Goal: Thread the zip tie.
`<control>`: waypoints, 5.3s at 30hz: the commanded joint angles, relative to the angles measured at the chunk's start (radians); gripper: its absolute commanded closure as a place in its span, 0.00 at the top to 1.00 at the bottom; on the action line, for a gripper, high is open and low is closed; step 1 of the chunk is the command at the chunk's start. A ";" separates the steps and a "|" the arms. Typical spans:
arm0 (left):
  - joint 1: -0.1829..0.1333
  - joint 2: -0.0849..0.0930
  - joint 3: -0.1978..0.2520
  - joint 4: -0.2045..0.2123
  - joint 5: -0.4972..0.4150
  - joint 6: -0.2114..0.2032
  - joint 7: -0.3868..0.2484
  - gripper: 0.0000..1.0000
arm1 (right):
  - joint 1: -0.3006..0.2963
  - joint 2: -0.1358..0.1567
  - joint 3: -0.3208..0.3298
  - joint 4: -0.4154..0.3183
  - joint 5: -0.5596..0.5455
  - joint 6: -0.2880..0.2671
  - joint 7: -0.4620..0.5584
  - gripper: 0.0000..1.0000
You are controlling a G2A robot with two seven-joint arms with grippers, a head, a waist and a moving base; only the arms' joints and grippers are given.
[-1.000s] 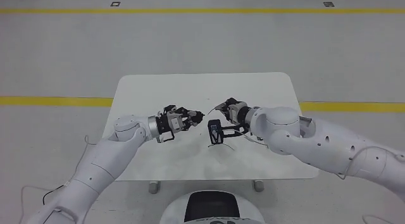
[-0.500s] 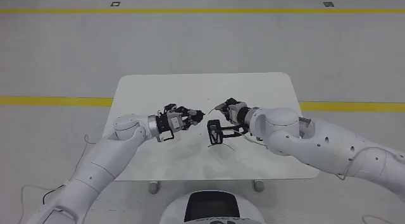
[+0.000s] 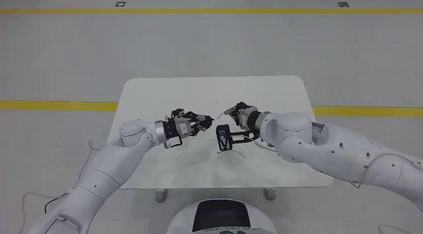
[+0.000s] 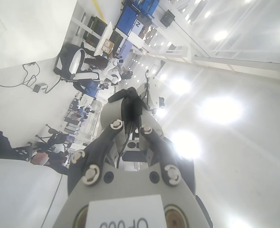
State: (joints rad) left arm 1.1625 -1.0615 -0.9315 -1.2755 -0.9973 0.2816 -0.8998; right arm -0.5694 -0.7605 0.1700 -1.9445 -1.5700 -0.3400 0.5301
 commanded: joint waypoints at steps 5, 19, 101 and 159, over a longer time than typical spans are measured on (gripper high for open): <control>0.000 0.000 0.000 0.000 0.000 0.000 0.000 0.00 | 0.000 0.000 0.000 0.000 0.000 0.000 0.000 0.00; 0.000 0.000 0.000 0.000 0.000 0.000 0.000 0.00 | 0.000 0.000 0.000 0.000 0.000 0.000 0.000 0.00; 0.143 0.104 -0.162 -0.317 0.301 0.058 0.161 0.00 | 0.076 -0.038 0.000 0.244 0.000 0.000 -0.511 0.00; 0.143 0.120 -0.132 -0.318 0.255 0.058 0.210 0.00 | 0.093 -0.122 0.000 0.581 0.091 0.000 -1.114 0.00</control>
State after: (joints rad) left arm 1.3053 -0.9417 -1.0638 -1.5929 -0.7427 0.3400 -0.6906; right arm -0.4822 -0.8826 0.1706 -1.3769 -1.4810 -0.3400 -0.5568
